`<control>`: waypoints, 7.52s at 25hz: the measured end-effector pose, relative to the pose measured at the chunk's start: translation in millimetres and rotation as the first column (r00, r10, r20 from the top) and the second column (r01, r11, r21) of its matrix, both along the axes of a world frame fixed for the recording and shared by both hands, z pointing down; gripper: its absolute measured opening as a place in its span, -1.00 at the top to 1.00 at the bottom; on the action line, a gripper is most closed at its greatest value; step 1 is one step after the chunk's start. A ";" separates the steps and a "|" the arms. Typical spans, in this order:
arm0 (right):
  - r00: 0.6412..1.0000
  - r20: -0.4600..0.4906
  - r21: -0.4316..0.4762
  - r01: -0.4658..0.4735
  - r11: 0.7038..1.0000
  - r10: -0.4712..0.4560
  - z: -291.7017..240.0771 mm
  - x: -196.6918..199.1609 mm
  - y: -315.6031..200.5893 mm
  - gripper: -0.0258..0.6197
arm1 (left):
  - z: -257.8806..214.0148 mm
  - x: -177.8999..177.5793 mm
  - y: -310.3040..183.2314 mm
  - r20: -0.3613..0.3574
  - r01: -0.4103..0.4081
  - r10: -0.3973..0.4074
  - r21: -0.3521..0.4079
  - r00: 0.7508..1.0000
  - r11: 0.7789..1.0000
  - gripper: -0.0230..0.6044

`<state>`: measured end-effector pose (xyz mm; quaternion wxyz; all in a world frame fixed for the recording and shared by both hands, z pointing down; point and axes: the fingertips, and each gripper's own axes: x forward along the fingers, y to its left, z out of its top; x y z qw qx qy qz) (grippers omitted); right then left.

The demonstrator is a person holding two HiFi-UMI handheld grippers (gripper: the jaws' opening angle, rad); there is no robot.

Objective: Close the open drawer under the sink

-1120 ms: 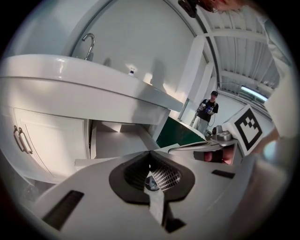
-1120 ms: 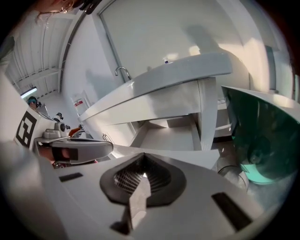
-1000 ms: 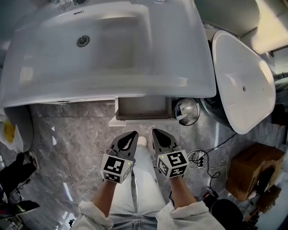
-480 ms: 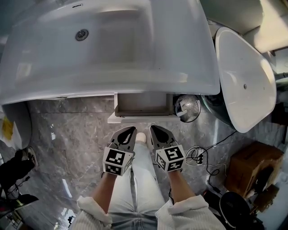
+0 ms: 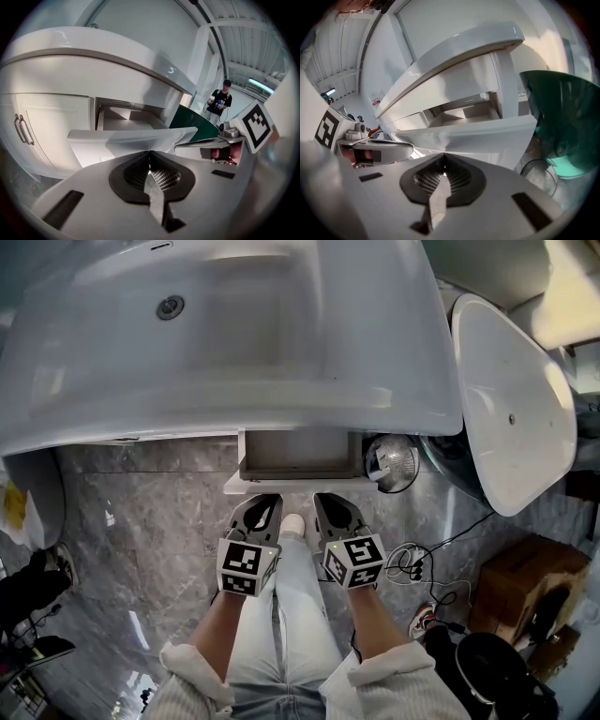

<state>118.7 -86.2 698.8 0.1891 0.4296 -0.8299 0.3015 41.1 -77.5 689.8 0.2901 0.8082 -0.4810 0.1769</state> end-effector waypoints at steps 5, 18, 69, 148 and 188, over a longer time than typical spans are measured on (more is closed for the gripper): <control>1.000 -0.006 0.014 0.003 1.000 -0.002 -3.0 -2.2 -4.2 0.89 | -0.6 -1.2 -3.1 -0.015 -0.003 0.002 -0.010 1.000 1.000 0.88; 1.000 -0.020 0.066 -0.004 0.998 0.006 -15.5 -1.6 -18.9 0.89 | -5.9 -4.5 -18.7 0.002 -0.012 0.012 0.019 1.000 1.000 0.88; 0.998 -0.059 0.177 -0.012 0.984 0.022 -26.2 -11.8 -105.5 0.89 | -15.6 -13.0 -104.9 0.074 -0.071 0.063 0.115 0.995 0.991 0.88; 0.974 0.156 0.563 0.051 0.825 -0.166 -472.8 -21.1 -1.5 0.89 | -478.0 24.5 -4.2 -0.176 -0.124 0.270 0.574 0.946 0.809 0.88; 0.976 0.135 0.495 0.081 0.865 -0.169 -453.3 -22.4 13.6 0.89 | -479.3 23.7 6.4 -0.148 -0.185 0.327 0.581 0.934 0.792 0.88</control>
